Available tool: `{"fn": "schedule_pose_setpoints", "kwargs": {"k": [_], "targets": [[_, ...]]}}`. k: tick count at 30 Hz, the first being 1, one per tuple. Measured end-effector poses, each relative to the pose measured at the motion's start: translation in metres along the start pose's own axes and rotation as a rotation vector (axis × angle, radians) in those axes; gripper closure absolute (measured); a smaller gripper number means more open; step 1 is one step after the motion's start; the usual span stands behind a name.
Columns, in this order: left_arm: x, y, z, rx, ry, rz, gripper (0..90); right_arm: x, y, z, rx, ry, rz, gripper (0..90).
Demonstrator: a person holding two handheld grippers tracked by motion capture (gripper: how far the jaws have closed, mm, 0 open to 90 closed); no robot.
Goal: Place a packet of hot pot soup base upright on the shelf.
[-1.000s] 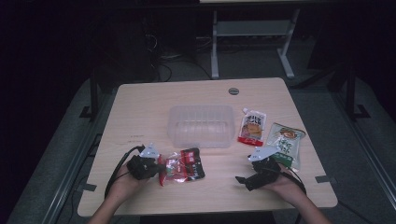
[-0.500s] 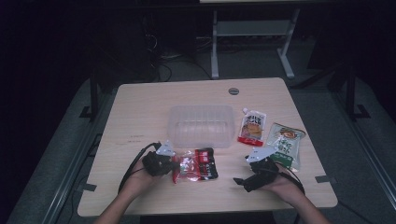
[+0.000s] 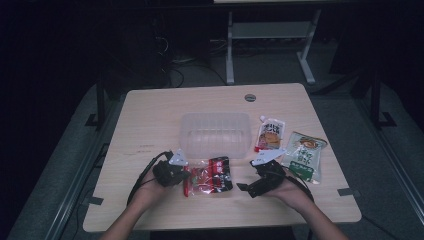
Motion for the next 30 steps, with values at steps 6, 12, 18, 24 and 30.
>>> {"fn": "schedule_pose_setpoints", "kwargs": {"k": [6, 12, 18, 24, 30], "targets": [[-0.001, -0.002, -0.003, 0.031, 0.01, -0.001, 89.5, -0.023, -0.004, 0.02, -0.033, 0.003, 0.067, 6.4], [-0.001, -0.003, -0.003, 0.033, 0.011, 0.001, 89.6, -0.044, -0.012, 0.033, -0.054, -0.013, 0.122, 8.8], [-0.001, -0.002, -0.004, 0.035, 0.007, 0.013, 89.6, -0.055, -0.019, 0.032, -0.102, -0.028, 0.191, 13.2], [-0.001, -0.001, -0.004, 0.05, 0.004, 0.014, 89.7, -0.062, -0.032, 0.029, -0.125, -0.025, 0.268, 21.5], [-0.001, -0.002, -0.004, 0.053, 0.01, 0.008, 89.7, -0.054, -0.03, 0.043, -0.104, 0.046, 0.242, 45.0]]}}
Point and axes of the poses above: each handheld gripper's, and its own axes: x roughly backward along the jaws, z roughly out of its top, y roughly to its right, the point moved 10 cm from there along -x, roughly forward along the jaws, and after that the axes turned 1 degree about z, right-handed, at the moved point
